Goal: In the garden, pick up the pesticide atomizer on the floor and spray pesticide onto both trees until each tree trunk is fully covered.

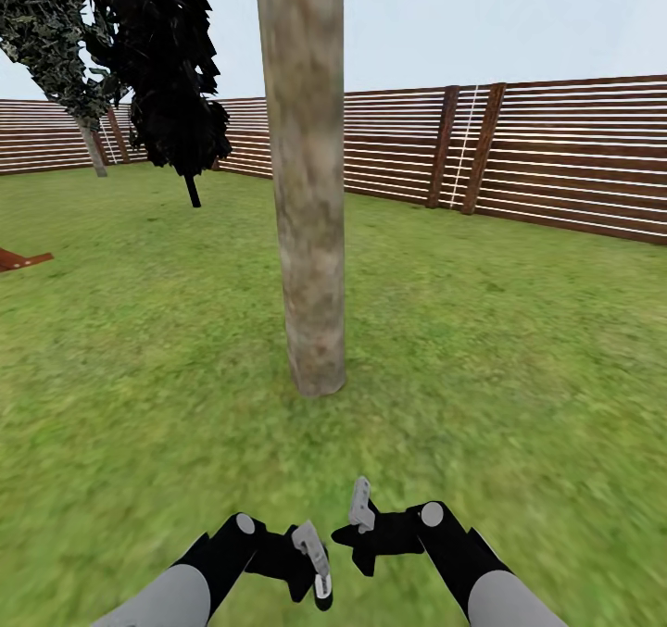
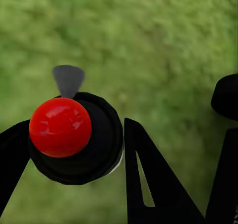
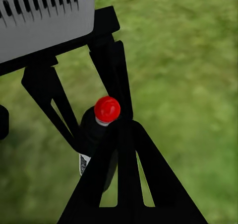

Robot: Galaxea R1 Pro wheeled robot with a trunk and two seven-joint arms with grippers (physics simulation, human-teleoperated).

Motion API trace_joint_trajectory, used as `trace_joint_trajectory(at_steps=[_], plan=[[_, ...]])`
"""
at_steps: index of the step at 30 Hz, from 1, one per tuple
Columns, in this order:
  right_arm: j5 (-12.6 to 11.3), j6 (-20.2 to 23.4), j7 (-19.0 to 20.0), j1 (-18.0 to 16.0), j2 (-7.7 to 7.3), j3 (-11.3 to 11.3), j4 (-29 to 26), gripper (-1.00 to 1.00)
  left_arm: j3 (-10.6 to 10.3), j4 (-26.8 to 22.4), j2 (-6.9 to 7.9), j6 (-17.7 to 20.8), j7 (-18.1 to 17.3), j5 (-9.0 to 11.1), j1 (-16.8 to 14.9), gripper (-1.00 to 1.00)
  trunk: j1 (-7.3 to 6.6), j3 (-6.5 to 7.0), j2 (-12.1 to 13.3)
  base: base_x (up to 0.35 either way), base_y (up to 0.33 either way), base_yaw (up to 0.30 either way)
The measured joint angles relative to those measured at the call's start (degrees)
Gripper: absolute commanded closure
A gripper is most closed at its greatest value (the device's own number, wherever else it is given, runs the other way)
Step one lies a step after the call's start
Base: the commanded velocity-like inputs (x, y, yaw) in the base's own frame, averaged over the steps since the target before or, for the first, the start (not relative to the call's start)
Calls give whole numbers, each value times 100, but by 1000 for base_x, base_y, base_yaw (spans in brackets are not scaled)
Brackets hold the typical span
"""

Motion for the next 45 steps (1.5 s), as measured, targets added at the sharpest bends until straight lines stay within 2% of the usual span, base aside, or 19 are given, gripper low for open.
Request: trace_joint_trajectory(at_steps=[11,16,32,37,45], plan=[[0,0,-4,0,0,0,0,100,0,5,-18,-115,-9,24,0,100,0,0,0,0,0,0],[0,0,-8,0,0,0,0,100,1,9,-19,-180,-214,229,0,100,0,0,0,0,0,0],[0,0,-8,0,0,0,6,100,0,1,-59,-193,-255,268,0,100,0,0,0,0,0,0],[0,0,-6,0,0,0,9,100,1,0,-56,-217,-255,455,0,100,0,0,0,0,0,0],[2,0,-9,0,0,0,9,100,0,0,-54,-221,-255,483,0,100,0,0,0,0,0,0]])
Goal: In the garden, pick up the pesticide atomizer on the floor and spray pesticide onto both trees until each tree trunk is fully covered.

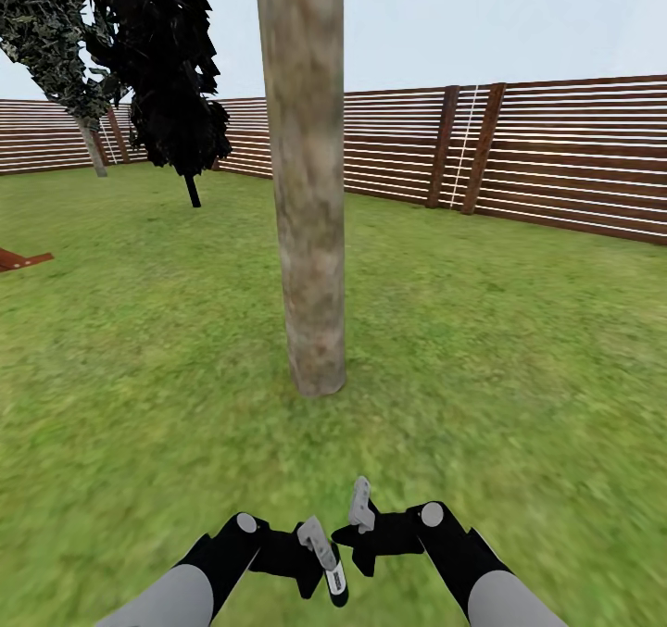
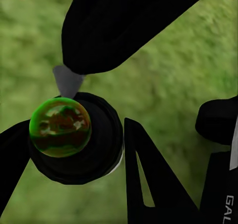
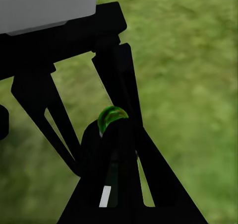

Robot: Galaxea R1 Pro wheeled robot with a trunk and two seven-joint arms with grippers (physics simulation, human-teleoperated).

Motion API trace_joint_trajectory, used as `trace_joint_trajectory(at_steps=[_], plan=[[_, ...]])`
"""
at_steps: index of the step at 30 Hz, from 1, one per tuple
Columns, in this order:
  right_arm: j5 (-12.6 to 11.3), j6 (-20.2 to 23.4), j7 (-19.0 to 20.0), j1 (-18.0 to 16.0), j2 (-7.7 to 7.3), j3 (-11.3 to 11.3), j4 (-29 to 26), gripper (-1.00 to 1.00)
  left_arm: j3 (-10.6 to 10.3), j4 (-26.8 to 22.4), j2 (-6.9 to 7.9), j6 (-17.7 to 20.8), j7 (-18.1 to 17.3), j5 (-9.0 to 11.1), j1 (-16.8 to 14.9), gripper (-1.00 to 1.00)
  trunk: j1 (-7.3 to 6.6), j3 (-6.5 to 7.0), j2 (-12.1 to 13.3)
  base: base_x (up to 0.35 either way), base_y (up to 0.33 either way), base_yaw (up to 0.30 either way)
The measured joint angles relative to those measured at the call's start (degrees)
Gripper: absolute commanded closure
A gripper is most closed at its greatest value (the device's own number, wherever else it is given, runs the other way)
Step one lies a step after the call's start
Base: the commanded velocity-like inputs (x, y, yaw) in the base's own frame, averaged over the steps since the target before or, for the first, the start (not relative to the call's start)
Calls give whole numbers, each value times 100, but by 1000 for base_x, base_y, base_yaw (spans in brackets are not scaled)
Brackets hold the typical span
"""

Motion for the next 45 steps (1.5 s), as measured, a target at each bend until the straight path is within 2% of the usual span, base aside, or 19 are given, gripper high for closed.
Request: trace_joint_trajectory(at_steps=[6,9,10,13,16,21,22,24,26,27,29,31,33,35,37,38,41,43,45], plan=[[-1,0,3,0,0,0,0,100,1,0,10,-12,-1,1,2,100,0,0,0,0,0,0],[-1,0,4,0,0,0,0,100,-63,8,91,-16,34,-35,57,100,0,0,0,0,0,0],[-2,0,2,0,0,0,0,100,-78,8,169,-14,42,-58,63,100,0,0,0,0,0,0],[0,0,2,0,0,0,7,100,-98,16,649,-19,52,-91,78,100,0,0,0,0,0,0],[4,0,4,0,0,0,13,100,-102,29,1032,-129,63,-97,93,100,0,0,0,0,0,0],[6,0,0,0,-14,0,35,100,-52,27,1523,-183,181,-51,91,100,0,0,0,0,0,0],[7,-3,0,0,-19,0,44,-100,-34,26,1589,-186,241,-35,89,100,0,0,0,0,0,0],[7,-14,-20,0,-37,-6,64,-100,72,47,1654,-178,588,7,92,100,0,0,0,0,0,0],[7,-27,-134,10,-61,-16,102,-100,298,78,1666,-167,1206,184,98,100,0,0,0,0,0,0],[8,-34,-334,21,-75,-24,185,-100,424,88,1668,-165,1482,308,101,100,0,0,0,0,0,0],[-25,-40,-1172,37,-216,-49,562,-100,670,98,1662,-159,1943,605,104,100,0,0,0,0,0,0],[-267,-72,-2477,43,-366,-256,1165,-100,846,104,1633,-143,2369,965,105,100,0,0,0,0,0,0],[-796,-357,-3512,49,-480,-718,1550,-100,912,121,1599,-111,2601,1248,106,100,0,0,0,0,0,0],[-1424,-785,-4313,53,-563,-1115,1682,-100,942,167,1554,-96,2991,1628,106,100,0,0,0,0,0,0],[-1897,-1033,-4962,241,-628,-1237,1715,-100,953,219,1470,2,3450,2068,106,100,0,-1,0,0,0,0],[-2154,-1413,-5285,460,-666,-1273,1720,-100,949,229,1442,244,3620,2224,107,100,0,-1,0,0,0,0],[-2660,-2378,-5593,970,-814,-1298,1724,-100,934,157,1220,1287,3798,2426,68,100,0,-1,0,0,0,0],[-2868,-2622,-5639,1206,-1056,-1306,1727,-100,944,138,1132,1565,3899,2441,57,100,0,0,0,0,0,0],[-2923,-2685,-5644,1276,-1257,-1295,1730,-100,952,132,1114,1649,4085,2448,56,100,0,0,0,0,0,0]])
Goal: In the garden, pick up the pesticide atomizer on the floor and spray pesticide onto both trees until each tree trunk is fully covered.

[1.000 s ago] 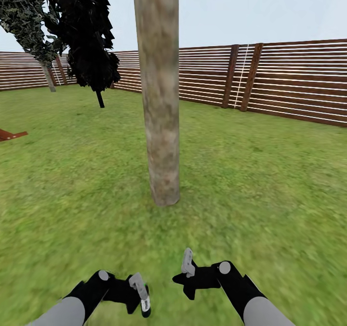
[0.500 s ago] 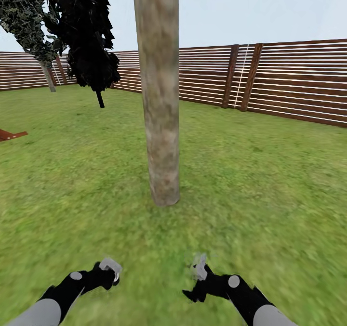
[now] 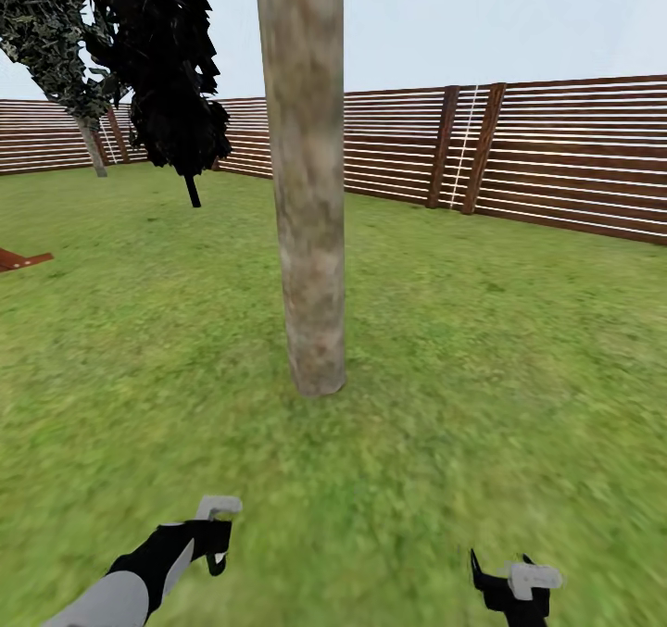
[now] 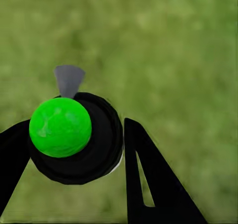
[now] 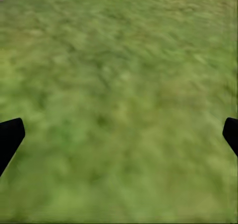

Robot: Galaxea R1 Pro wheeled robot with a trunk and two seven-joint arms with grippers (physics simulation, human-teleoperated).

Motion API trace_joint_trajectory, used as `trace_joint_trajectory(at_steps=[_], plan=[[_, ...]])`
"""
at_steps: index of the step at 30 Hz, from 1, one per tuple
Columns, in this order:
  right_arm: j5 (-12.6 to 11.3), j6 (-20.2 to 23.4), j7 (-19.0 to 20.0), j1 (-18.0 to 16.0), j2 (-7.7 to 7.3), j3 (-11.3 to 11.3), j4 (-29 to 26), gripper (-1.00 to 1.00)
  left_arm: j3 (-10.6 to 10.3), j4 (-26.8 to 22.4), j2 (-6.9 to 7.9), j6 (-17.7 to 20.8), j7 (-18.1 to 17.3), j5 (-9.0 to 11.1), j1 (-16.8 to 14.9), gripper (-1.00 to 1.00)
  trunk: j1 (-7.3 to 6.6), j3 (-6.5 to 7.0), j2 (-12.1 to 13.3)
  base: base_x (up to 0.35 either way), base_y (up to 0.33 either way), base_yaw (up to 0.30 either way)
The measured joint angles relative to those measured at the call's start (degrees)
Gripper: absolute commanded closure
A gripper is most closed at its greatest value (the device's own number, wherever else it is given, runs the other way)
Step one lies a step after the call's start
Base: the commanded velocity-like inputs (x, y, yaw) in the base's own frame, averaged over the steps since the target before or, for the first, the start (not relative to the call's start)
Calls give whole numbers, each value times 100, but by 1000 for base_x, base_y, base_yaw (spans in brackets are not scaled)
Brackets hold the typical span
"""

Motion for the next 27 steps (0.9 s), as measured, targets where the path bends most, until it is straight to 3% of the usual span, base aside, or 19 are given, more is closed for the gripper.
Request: trace_joint_trajectory(at_steps=[2,8,11,12,17,22,27], plan=[[-13,-19,0,21,-64,16,-1,-100,-18,2,-12,35,84,-1,5,100,0,0,0,5,0,0],[2,-13,-7,25,25,25,-22,-100,-12,-10,-18,262,113,8,-18,100,0,0,0,274,0,0],[29,-25,-42,25,262,35,-70,-100,-11,-8,-105,293,111,9,-27,100,0,0,0,327,0,0],[25,-30,-85,25,278,19,-115,-100,-11,-9,-126,297,109,5,-26,100,0,0,0,324,0,0],[2,-23,-144,29,57,9,-176,-100,-6,-9,-165,302,113,9,-34,100,0,0,0,335,0,0],[9,-22,-139,33,57,20,-14,-100,-9,-9,-173,382,116,7,-50,100,0,0,0,338,0,-31],[5,-14,-139,34,57,21,36,-100,-18,-17,-169,599,116,6,-55,100,0,0,0,338,0,-266]])
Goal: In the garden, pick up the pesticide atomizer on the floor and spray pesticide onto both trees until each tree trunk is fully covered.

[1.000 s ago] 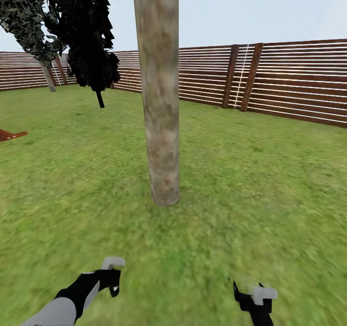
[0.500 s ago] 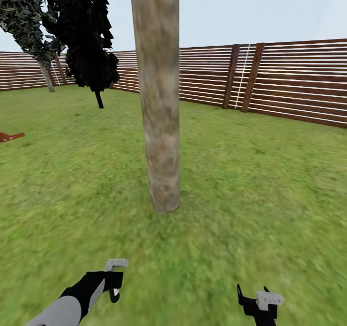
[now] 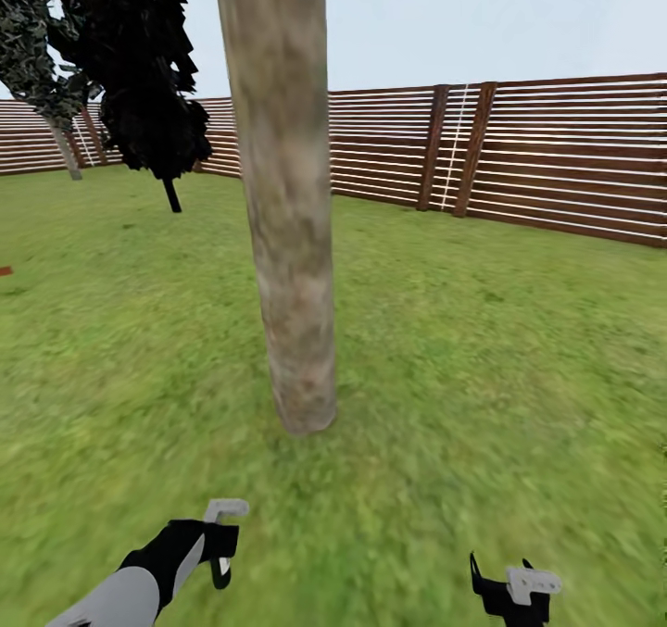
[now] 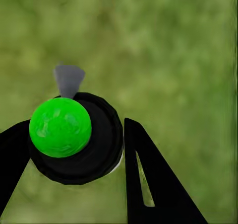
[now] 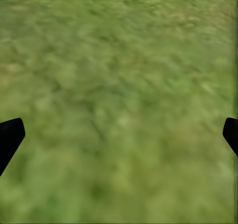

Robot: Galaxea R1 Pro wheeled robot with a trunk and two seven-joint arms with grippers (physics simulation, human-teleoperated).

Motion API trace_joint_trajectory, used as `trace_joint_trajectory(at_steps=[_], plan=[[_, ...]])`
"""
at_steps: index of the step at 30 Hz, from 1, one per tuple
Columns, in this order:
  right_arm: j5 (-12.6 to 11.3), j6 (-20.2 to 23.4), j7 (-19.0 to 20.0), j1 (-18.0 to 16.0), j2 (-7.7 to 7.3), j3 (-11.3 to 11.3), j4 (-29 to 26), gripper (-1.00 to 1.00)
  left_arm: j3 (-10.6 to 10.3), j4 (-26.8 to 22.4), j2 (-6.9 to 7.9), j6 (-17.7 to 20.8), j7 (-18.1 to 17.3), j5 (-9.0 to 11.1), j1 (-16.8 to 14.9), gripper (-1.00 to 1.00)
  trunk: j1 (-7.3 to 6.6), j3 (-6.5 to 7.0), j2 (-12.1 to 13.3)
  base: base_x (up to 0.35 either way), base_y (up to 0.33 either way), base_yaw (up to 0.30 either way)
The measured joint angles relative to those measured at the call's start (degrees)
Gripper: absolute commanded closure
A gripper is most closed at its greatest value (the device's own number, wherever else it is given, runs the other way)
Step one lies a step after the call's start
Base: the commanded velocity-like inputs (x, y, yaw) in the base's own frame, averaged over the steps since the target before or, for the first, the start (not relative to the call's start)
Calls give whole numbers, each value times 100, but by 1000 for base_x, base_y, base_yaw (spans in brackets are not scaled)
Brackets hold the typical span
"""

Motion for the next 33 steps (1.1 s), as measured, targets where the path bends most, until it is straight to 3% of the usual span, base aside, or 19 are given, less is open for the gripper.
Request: trace_joint_trajectory(at_steps=[6,15,17,19,21,26,33], plan=[[-1,1,8,0,9,0,35,-100,8,6,-5,19,0,1,0,100,0,0,0,317,0,-299],[7,-4,18,0,25,9,35,-100,12,-191,-9,28,0,3,-3,100,0,0,0,31,0,-190],[5,-6,18,0,36,9,35,-100,11,-325,-162,176,5,39,-116,100,0,1,0,0,0,-2],[6,-5,23,0,39,8,43,-100,8,-479,-431,521,9,22,-227,100,0,0,0,0,0,0],[6,-6,19,0,39,9,44,-100,-8,-757,-503,591,9,-8,-205,100,0,1,0,-136,27,0],[6,-4,12,0,40,8,44,-100,0,-1006,-313,616,10,-33,-191,100,0,0,0,-223,62,0],[6,-3,2,0,40,8,44,-100,-49,-1011,-445,635,76,0,-261,100,0,0,0,-11,3,0]])
